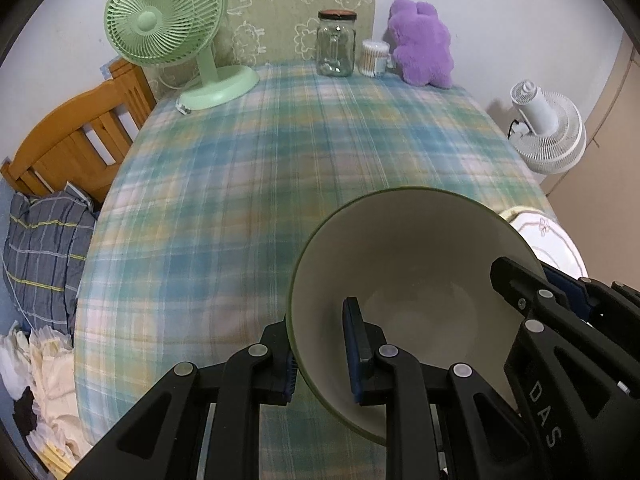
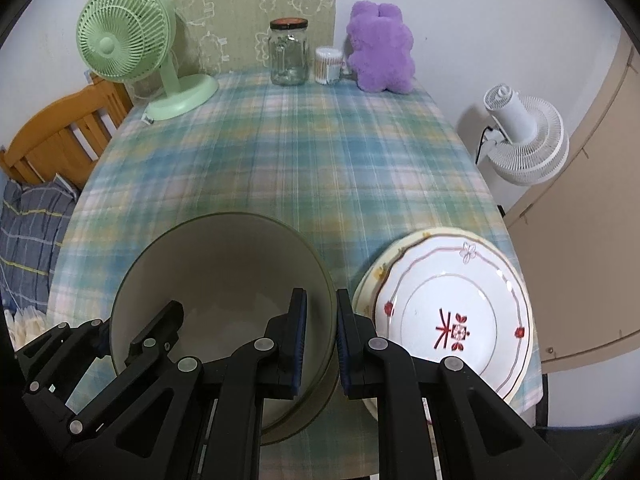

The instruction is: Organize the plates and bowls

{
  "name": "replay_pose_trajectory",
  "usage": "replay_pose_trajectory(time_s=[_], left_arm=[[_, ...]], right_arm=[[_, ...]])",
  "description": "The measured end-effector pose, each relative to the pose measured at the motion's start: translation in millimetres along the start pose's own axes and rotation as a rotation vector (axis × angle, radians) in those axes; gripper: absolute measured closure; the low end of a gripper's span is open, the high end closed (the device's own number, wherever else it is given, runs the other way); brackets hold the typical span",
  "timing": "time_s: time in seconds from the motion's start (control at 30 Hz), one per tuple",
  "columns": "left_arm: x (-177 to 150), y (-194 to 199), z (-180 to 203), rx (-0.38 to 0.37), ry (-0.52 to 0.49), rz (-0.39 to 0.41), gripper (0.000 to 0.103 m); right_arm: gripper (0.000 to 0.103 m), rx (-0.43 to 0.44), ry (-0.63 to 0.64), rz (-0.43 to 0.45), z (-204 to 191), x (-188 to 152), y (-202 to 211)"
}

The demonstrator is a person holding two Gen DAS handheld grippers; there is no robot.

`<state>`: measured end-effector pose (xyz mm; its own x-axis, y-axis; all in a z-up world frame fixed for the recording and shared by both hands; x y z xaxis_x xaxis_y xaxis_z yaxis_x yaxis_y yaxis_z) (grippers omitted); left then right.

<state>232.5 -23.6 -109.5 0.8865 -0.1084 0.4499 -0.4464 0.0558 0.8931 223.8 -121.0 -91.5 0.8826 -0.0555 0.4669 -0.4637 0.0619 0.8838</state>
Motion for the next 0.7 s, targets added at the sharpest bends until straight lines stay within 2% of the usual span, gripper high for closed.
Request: replay_pose_trajectory(time_s=[0.13,0.33,0.57,0.7], left_arm=[[-5,-2,4,0.006,-0.01,-0.003,0.087],[-8,-4,5,0.023,-0.021,0.007,0.087],[-13,-6,7,0.032,-0.029,0.003,0.086],[-15,-5,9,-0.001,-0.036,-0.009,0.073]], right_arm=[[0.086,0.002,-0.017,-0.031,4,-11,-7],[0.086,0.004,-0.021,-0.007,5,-14,-6],[0.086,-0.008,-0.031,-0.018,8,-21,-7],[0.086,-0.014,-0.032,-0.025,7,-21,-6]])
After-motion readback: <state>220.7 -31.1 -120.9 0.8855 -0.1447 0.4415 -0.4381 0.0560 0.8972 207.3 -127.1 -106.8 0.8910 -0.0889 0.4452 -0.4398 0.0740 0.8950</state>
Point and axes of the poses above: each gripper's, at about its wrist camera, not at the fingertips, and y roughly against the way its jaws point, z to its right, x to its top, the point moved 8 cm from there along -y, roughly the way its jaws point, and after that the axes turned 1 degree about -y, right-handed, at the moved point
